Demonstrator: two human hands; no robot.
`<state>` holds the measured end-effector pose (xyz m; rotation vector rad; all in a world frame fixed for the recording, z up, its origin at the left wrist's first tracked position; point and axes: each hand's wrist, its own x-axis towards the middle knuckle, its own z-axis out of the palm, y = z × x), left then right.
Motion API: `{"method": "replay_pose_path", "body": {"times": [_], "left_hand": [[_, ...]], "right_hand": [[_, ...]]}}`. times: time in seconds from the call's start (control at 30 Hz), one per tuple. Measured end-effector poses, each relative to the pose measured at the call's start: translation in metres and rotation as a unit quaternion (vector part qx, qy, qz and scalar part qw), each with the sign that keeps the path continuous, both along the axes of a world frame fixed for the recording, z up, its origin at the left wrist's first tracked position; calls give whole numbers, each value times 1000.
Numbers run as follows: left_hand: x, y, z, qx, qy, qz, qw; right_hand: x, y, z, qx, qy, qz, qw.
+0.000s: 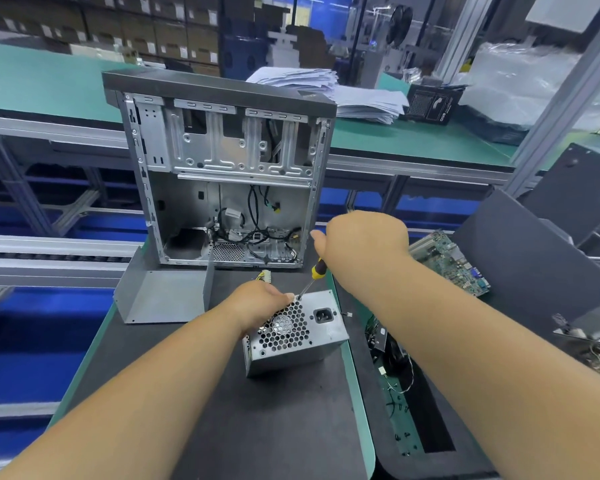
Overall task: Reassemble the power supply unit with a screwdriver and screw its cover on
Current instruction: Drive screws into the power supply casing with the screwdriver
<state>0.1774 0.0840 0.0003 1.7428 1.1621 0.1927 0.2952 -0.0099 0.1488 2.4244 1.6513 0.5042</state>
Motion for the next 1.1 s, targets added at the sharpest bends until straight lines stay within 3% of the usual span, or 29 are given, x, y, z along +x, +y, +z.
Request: {"method": "replay_pose_path", "body": {"times": [0.07, 0.17, 0.2, 0.43, 0.57, 0.63, 0.67, 0.73, 0.8, 0.83, 0.97, 1.1], "left_hand": [[0, -1, 2, -3, 0, 1, 1000], [-1, -3, 2, 0, -4, 5, 1000], [-1, -4, 3, 2, -7, 4, 1000], [-2, -4, -4, 13, -21, -8, 1000], [-2, -9, -8, 19, -25, 3, 999], [-3, -8, -7, 18, -22, -2, 1000], [-2, -7, -6, 18, -18, -5, 1000], [-2, -5, -5, 15, -15, -3, 1000], [-2, -4, -4, 12, -16, 5, 1000], [-2, -3, -3, 11, -15, 5, 1000], [0, -2, 1, 19, 4, -1, 1000], [0, -2, 3, 23, 15, -5, 1000]], "right_hand": [[4, -2, -2, 5, 47, 33, 998], [12, -10, 9, -47, 237, 121, 963], [13, -11, 13, -70, 251, 147, 954], [6, -4, 7, -28, 61, 165, 984], [3, 3, 3, 44, -6, 24, 999], [2, 4, 2, 48, -25, 11, 998], [3, 3, 1, 46, -13, 26, 999], [5, -2, 3, 18, 102, 84, 991], [7, -10, 10, -45, 224, 138, 964], [7, -11, 15, -73, 237, 159, 956], [2, -8, 16, -87, 131, 161, 974], [-5, -1, 4, -28, -25, 81, 996]]}}
